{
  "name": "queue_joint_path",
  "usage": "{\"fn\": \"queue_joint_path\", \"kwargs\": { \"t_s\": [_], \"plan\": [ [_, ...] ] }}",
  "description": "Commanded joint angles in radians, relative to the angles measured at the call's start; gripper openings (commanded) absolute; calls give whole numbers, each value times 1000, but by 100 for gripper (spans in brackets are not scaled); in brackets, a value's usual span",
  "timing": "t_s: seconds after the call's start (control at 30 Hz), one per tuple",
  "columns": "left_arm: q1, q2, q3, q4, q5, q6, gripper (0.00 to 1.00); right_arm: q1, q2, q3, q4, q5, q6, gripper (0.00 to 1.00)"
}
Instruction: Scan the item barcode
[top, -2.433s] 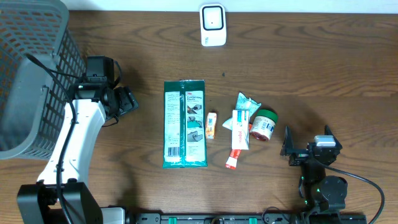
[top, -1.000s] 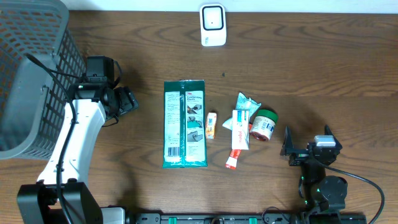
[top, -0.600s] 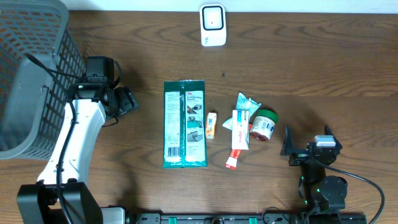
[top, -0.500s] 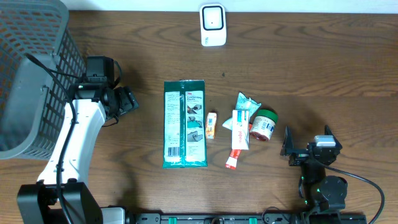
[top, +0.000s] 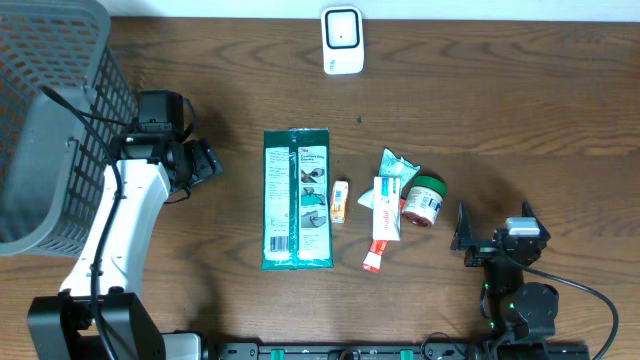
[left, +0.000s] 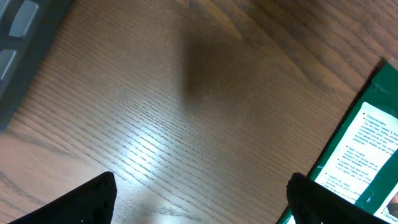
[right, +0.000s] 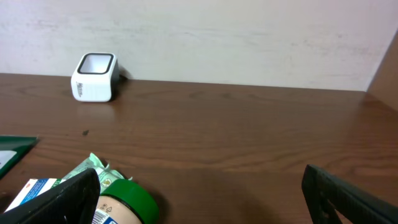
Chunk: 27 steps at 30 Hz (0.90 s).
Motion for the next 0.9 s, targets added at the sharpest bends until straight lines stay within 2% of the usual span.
{"fn": "queue_joint_path", "kwargs": {
  "t_s": [0.0,0.2,0.43,0.67,0.87],
  "plan": [
    [3,-3,5,-2,-16,5,88,3,-2,-1,-5,-22,-5,99],
    [3,-3,5,-2,-16,5,88,3,-2,-1,-6,-63,-3,99],
    [3,-3,5,-2,-16,5,88,2,-2,19,-9,-163,69,99],
    [3,-3,5,-2,-16,5,89,2,53,312,-196,-84,154,99],
    [3,-3,5,-2,-16,5,89,2,311,690,-444,-86,193,99]
  ]
}}
